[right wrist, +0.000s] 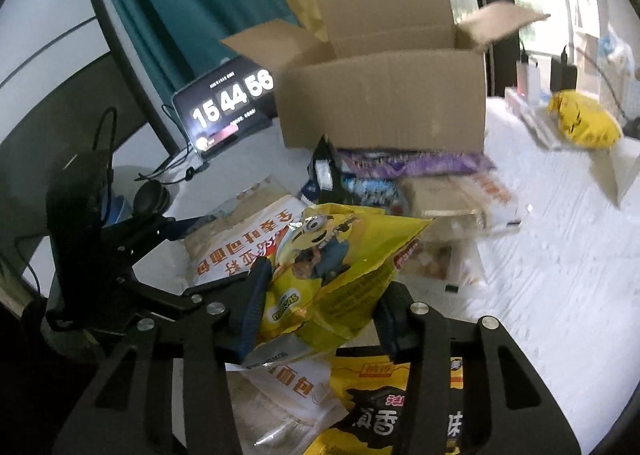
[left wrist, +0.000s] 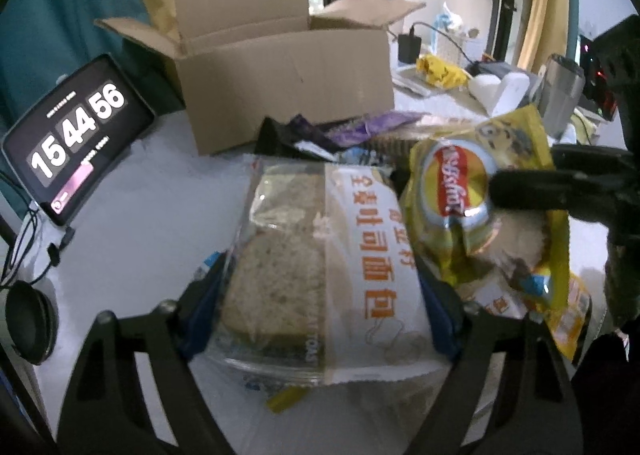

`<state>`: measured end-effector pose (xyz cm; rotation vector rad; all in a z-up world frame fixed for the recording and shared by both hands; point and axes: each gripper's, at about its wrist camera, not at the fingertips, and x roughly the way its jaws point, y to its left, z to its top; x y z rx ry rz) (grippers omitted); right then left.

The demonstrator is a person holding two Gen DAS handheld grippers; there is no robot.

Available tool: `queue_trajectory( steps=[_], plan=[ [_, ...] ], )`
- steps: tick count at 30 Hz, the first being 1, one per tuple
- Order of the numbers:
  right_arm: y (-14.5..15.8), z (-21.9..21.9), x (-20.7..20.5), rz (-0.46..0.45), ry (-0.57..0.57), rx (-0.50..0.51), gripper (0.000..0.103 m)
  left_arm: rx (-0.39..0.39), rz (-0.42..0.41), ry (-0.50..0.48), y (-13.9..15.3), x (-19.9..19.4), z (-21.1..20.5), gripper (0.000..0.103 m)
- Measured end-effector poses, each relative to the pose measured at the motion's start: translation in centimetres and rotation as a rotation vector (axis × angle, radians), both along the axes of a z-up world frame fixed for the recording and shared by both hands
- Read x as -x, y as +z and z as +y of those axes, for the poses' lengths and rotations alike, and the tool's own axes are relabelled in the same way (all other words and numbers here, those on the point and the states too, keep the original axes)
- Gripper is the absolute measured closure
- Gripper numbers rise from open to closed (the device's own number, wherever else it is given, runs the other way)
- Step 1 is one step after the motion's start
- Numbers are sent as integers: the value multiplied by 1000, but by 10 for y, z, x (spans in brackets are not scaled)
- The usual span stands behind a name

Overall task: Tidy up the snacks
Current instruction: 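Grasp the bread loaf bag with the left tool while the right grasps the yellow Minion bag, then carry both bags over the box and release them inside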

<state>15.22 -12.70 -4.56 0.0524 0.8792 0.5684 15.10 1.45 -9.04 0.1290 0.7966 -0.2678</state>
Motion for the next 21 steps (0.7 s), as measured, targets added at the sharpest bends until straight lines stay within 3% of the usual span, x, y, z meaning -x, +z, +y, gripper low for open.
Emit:
queue_trajectory(
  steps=[21],
  plan=[
    [58, -30, -22, -171, -81, 41, 54, 81, -169, 92, 64, 9, 17, 18]
  ],
)
